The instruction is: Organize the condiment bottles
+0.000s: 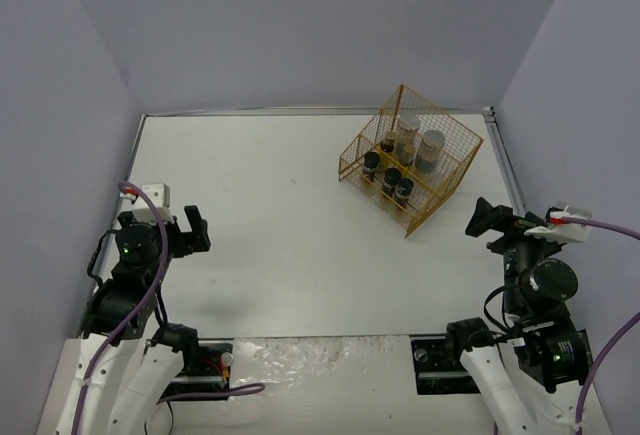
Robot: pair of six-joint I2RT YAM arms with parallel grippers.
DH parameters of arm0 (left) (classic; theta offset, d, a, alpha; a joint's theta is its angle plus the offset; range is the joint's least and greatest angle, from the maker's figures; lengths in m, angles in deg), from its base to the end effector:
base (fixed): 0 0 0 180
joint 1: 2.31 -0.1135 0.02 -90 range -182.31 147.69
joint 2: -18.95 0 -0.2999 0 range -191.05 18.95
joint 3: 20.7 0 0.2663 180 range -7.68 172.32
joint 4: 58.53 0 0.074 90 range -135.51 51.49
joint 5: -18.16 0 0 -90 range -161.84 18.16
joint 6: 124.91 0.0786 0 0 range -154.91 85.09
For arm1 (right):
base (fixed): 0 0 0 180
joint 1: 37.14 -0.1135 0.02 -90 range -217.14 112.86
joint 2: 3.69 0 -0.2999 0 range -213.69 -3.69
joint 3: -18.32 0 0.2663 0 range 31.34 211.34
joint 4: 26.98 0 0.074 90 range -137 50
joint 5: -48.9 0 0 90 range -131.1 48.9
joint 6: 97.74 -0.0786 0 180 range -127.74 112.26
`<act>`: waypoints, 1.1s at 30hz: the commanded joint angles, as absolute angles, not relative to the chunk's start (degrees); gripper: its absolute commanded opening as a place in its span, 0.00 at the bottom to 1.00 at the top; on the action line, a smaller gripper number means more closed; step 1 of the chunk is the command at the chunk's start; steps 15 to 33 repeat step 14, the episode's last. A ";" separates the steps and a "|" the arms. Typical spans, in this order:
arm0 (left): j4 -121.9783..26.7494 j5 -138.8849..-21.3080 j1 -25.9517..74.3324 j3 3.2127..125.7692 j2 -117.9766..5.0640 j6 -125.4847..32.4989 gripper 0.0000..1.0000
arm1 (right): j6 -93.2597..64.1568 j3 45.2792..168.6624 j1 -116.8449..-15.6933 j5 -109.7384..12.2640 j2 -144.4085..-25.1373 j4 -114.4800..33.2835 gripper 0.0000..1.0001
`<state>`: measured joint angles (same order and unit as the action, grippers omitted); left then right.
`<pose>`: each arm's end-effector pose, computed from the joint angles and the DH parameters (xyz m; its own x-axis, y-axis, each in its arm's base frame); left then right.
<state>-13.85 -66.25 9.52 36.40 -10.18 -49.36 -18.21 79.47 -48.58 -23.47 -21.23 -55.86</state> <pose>0.1376 -0.0210 0.3406 -0.3006 -0.1908 -0.9345 0.0389 0.9765 -0.2119 0.0742 -0.0093 0.4254 0.2629 0.2299 -0.9370 0.0511 0.9665 0.2515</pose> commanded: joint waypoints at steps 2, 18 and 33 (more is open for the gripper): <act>-18.66 -65.63 8.85 37.82 -12.19 -47.96 0.97 | -17.48 78.26 -49.94 -20.77 -20.44 -51.76 1.00; -18.79 -65.68 8.85 37.85 -12.43 -47.92 0.97 | -17.32 77.57 -50.06 -21.58 -20.30 -50.81 1.00; -18.79 -65.68 8.85 37.85 -12.43 -47.92 0.97 | -17.32 77.57 -50.06 -21.58 -20.30 -50.81 1.00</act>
